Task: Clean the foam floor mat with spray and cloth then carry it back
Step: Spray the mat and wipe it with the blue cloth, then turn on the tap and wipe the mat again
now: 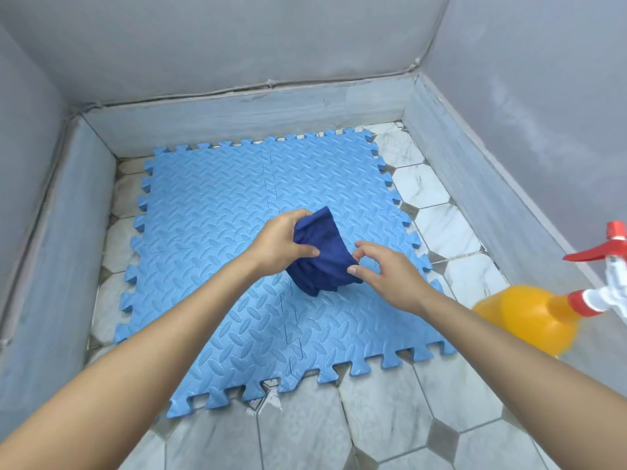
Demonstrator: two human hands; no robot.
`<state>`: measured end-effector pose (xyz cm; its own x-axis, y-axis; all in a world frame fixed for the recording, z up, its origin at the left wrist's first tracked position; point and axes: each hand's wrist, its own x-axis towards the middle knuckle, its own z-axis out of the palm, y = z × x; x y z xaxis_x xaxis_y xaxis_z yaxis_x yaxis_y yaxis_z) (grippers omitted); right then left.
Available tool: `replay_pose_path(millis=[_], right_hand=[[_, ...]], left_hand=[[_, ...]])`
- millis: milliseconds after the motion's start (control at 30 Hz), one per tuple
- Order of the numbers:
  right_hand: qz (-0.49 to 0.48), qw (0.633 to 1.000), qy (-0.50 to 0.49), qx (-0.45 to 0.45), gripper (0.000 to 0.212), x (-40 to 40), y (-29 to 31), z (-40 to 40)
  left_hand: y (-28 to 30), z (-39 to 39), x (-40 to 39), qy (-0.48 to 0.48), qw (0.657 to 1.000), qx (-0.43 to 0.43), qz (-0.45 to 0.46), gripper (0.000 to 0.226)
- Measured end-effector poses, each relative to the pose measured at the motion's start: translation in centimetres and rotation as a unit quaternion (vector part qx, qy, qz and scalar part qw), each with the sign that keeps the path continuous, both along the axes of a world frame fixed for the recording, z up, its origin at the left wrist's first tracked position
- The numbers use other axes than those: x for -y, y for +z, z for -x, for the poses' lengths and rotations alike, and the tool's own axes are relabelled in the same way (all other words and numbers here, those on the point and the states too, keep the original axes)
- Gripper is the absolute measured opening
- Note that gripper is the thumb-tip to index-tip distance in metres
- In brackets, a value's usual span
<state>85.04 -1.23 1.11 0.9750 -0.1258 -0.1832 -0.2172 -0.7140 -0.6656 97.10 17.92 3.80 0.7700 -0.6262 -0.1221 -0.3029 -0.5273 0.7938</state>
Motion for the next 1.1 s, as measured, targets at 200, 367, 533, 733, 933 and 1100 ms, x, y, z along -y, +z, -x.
replay_pose_path(millis=[200, 367, 533, 733, 933, 1100], right_hand=[[0.105, 0.994, 0.039, 0.002, 0.004, -1.1, -1.6, -1.6], [0.205, 0.965, 0.103, -0.128, 0.041, 0.4, -3.8, -0.7], [0.217, 0.954, 0.126, -0.163, 0.059, 1.1, -5.2, -0.1], [0.239, 0.94, 0.136, -0.201, 0.063, 1.5, -3.3, -1.0], [0.285, 0.953, 0.04, 0.096, 0.061, 4.3, 13.8, -17.4], [0.256, 0.864, -0.059, 0.43, 0.051, 0.9, 33.9, -30.6]], left_hand=[[-3.8, -0.8, -2.2, -0.026, 0.96, 0.268, -0.073, 0.038], [-9.5, 2.0, -5.8, -0.19, 0.908, 0.228, -0.296, 0.069], [-10.0, 2.3, -5.9, -0.184, 0.908, 0.235, -0.295, 0.08], [-7.2, 0.4, -5.6, -0.122, 0.93, 0.201, -0.281, 0.079], [7.5, -12.0, -3.6, 0.041, 0.927, 0.28, -0.245, 0.071], [21.7, -20.5, -2.3, 0.061, 0.894, 0.385, -0.221, 0.054]])
